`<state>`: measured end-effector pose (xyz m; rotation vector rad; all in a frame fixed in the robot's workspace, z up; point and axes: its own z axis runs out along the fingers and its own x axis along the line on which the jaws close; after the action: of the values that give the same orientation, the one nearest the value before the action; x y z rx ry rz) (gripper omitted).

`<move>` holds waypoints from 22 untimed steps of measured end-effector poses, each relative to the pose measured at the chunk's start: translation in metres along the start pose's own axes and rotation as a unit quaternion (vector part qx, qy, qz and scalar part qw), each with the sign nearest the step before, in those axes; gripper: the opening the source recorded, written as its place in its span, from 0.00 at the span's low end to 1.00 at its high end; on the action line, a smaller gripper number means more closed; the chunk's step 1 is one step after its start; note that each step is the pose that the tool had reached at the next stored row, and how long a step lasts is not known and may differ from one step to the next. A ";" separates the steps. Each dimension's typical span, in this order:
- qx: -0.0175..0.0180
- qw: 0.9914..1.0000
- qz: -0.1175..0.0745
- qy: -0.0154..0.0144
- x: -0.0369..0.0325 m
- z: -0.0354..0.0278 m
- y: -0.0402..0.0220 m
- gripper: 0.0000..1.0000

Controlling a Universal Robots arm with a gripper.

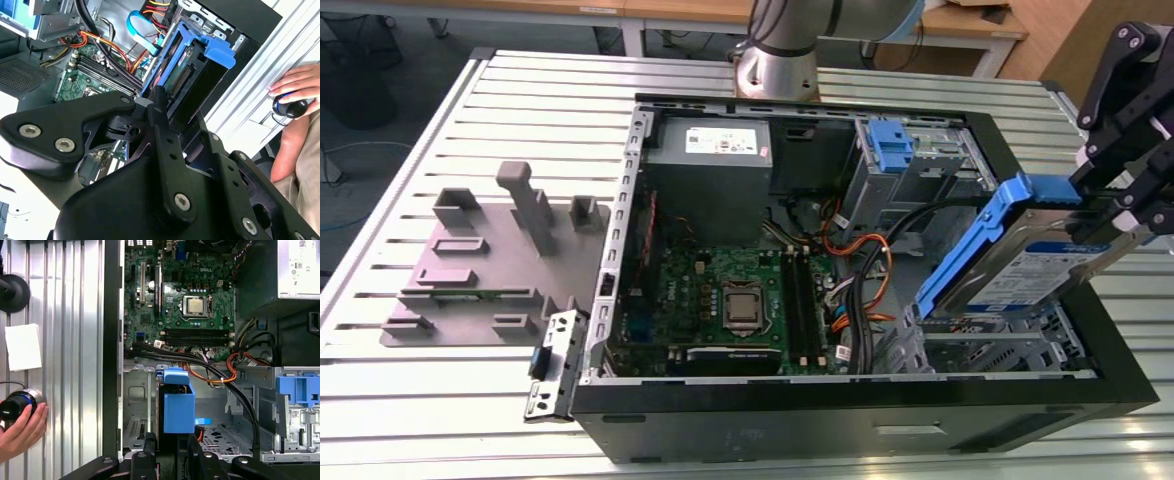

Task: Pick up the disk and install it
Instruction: 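Insert the disk into the insertion slot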

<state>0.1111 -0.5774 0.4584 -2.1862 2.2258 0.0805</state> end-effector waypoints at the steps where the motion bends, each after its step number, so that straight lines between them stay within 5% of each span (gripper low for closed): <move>1: 0.000 1.000 0.000 0.000 0.0000 0.0006 0.0000 0.35; 22: 0.000 1.000 0.005 0.000 0.0003 0.0058 -0.0015 0.35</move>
<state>0.1124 -0.5775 0.4525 -2.1743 2.2370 0.0803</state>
